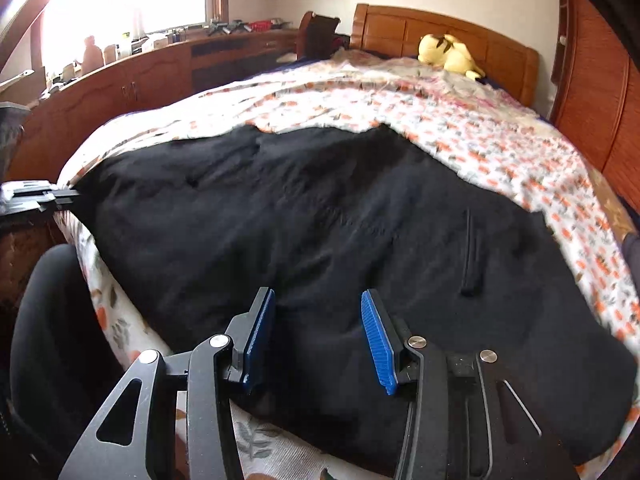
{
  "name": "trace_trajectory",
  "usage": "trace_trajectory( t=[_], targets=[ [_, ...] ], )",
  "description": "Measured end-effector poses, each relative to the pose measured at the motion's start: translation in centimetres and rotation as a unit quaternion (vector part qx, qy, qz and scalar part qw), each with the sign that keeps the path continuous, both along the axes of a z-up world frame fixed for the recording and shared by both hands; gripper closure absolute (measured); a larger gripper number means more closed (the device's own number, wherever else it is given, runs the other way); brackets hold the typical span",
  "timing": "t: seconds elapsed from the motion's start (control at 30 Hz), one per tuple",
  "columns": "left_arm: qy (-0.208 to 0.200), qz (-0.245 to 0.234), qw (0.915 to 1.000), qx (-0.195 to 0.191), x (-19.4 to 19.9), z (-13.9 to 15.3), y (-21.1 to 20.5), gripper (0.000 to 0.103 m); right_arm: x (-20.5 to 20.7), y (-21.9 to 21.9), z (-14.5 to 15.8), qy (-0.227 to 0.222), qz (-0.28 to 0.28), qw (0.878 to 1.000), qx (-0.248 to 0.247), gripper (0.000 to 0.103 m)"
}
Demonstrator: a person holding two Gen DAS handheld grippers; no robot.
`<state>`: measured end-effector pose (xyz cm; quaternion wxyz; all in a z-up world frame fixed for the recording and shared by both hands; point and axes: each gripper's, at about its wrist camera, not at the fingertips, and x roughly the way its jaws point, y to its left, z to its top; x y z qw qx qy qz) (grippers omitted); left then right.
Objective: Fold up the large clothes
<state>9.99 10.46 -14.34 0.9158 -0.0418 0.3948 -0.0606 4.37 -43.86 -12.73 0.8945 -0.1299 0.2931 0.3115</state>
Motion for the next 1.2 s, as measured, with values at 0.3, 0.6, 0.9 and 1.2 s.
trace_trajectory(
  t=[0.3, 0.6, 0.9, 1.2],
  targets=[
    [-0.057, -0.032, 0.9979, 0.001, 1.3, 6.9, -3.0, 0.099, 0.2, -2.2, 0.0, 0.002, -0.020, 0.999, 0.032, 0.057],
    [-0.134, -0.153, 0.9792, 0.002, 4.6, 14.9, -15.4, 0.099, -1.1, -12.8, 2.0, -0.029, -0.120, 0.991, 0.050, 0.057],
    [-0.104, -0.246, 0.9631, -0.033, 8.0, 13.2, -28.0, 0.100, -1.7, -20.5, 2.2, -0.023, -0.199, 0.979, 0.045, 0.057],
    [-0.051, -0.252, 0.9653, -0.046, 8.8, 7.9, -31.1, 0.099, -3.5, -22.9, 3.5, -0.033, -0.203, 0.977, 0.050, 0.057]
  ],
)
